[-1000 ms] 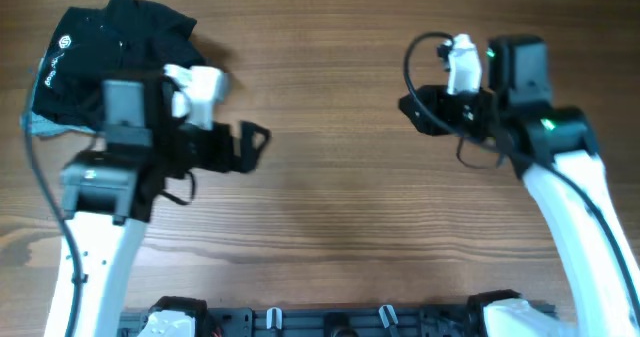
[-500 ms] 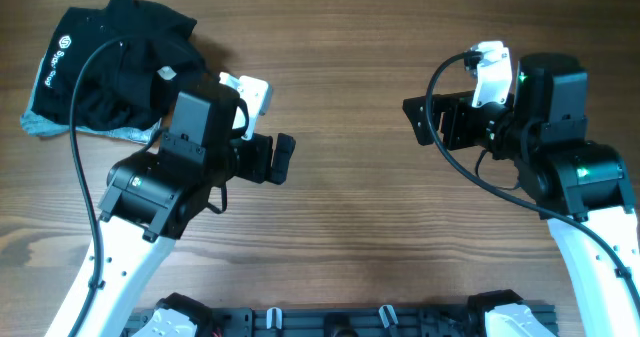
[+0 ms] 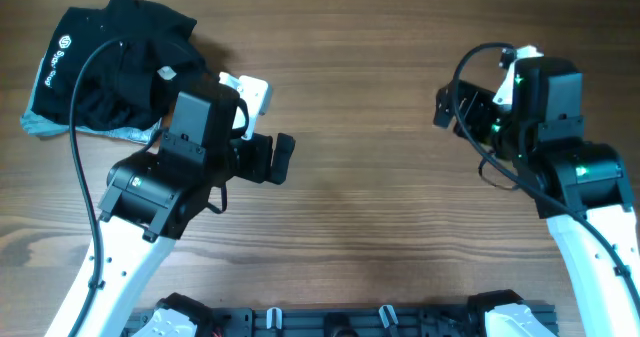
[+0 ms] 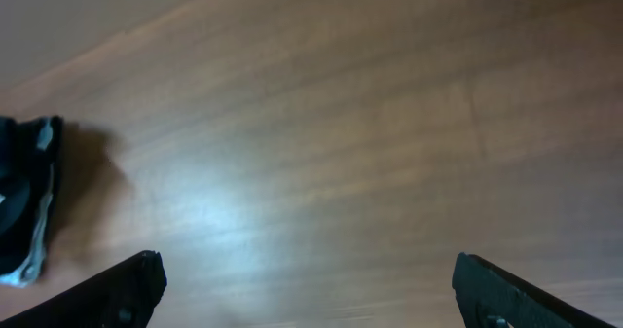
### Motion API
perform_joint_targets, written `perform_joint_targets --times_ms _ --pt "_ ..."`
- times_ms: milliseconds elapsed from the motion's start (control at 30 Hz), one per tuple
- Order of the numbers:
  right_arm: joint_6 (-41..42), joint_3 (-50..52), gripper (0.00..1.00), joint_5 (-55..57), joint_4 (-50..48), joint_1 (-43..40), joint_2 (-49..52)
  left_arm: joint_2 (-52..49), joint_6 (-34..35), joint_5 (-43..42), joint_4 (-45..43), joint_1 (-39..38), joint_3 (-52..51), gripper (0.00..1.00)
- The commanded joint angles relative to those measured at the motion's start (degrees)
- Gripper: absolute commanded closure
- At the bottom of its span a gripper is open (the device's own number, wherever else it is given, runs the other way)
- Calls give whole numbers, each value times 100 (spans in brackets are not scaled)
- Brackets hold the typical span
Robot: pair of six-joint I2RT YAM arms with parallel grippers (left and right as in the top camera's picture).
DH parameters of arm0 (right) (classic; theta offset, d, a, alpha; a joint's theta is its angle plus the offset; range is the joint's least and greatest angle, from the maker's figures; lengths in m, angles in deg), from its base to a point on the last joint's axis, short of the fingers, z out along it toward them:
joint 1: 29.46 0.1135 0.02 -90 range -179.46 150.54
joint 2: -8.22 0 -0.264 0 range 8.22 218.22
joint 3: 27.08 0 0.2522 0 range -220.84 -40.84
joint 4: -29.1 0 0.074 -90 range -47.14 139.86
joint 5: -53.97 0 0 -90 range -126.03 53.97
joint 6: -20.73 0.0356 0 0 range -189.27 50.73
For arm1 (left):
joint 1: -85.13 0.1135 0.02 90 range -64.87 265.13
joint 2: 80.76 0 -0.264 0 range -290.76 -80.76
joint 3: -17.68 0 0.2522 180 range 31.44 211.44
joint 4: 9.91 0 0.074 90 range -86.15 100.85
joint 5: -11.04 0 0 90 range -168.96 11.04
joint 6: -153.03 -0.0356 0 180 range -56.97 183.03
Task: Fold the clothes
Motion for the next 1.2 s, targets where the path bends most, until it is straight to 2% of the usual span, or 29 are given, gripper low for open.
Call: perform_joint_targets --times_ms 0,133,300,400,567,633,767,1167 --pt "-1064 275 0 199 -977 22 -299 20 79 72 -28 -26 35 0" --pt "-1515 1364 0 229 -2439 -11 -1421 20 79 72 -28 -26 35 0" --pt "-1786 3832 0 273 -4168 -31 -3340 20 79 72 -28 -26 35 0" --pt "-1766 4909 0 269 -4647 -31 -4253 20 79 72 -28 -26 35 0" --pt "-1578 6693 0 140 -5016 -31 -6505 20 79 72 -28 -26 35 0" --pt "-1445 6988 0 140 -5327 -17 -6516 20 79 72 -28 -26 35 0" --pt "-1314 7069 0 140 -5005 -15 -6583 20 79 72 -28 -28 35 0" --pt "-1314 7069 0 140 -4999 -15 -6360 20 79 72 -28 -26 35 0"
